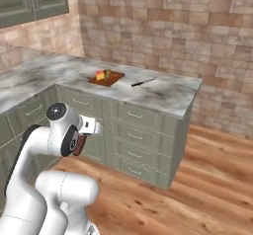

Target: Retrieve the sausage and cheese from the fridge and place them on the cutting board on the counter.

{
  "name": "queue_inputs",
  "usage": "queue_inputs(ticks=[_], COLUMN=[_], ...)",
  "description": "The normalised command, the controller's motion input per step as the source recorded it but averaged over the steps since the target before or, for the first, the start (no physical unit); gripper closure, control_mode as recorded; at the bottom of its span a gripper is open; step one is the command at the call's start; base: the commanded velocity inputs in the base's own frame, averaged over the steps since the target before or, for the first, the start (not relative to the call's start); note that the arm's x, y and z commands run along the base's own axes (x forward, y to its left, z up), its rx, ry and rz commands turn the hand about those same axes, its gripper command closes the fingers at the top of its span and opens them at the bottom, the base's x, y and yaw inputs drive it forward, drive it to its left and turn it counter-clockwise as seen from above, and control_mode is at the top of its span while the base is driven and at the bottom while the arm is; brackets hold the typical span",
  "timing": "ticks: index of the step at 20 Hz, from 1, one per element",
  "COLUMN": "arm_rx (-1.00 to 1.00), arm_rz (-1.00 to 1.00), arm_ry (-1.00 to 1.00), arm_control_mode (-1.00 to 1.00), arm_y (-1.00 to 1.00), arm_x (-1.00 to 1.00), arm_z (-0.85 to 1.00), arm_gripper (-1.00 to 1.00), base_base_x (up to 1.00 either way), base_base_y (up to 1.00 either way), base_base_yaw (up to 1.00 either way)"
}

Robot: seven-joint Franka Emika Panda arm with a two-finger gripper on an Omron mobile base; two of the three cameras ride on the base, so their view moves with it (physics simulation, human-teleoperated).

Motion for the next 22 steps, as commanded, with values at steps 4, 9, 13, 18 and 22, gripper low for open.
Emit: queue_inputs(ticks=[4,9,13,18,22], arm_rx=[0.00,0.00,0.00,0.00,0.00], arm_rz=[0.00,0.00,0.00,0.00,0.00], arm_ry=[0.00,0.00,0.00,0.00,0.00], arm_control_mode=[1.00,1.00,1.00,1.00,1.00], arm_y=[0.00,0.00,0.00,0.00,0.00], arm_x=[0.00,0.00,0.00,0.00,0.00], arm_z=[0.00,0.00,0.00,0.00,0.00], arm_gripper=[1.00,1.00,1.00,1.00,1.00], base_base_x=[0.81,0.81,0.78,0.64,0.39], base_base_y=[0.41,0.39,0.37,0.47,0.63], base_base_yaw=[-0.06,-0.09,-0.23,-0.25,-0.21])
